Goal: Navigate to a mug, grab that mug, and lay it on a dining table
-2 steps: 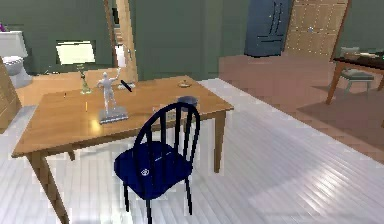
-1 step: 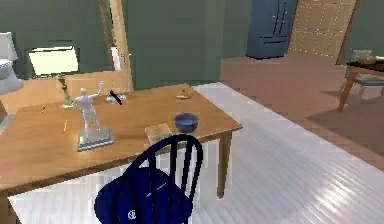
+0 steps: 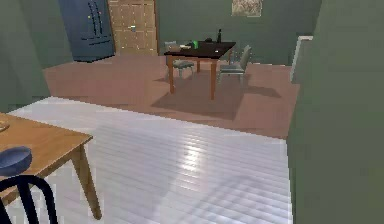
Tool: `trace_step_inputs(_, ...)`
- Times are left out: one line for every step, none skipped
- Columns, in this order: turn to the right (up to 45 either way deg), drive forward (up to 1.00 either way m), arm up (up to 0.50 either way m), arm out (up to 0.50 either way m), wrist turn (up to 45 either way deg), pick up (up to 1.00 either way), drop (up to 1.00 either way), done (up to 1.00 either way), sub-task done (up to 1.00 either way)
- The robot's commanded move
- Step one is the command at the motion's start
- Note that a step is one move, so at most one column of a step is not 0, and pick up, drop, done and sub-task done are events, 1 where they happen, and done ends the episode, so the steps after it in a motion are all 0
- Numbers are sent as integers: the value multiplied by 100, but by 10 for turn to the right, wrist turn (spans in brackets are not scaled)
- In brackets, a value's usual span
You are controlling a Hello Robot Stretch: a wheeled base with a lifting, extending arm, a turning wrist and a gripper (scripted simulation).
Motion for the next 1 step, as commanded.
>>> trace_step_inputs(210,0,0,0,0,0,0,0,0)
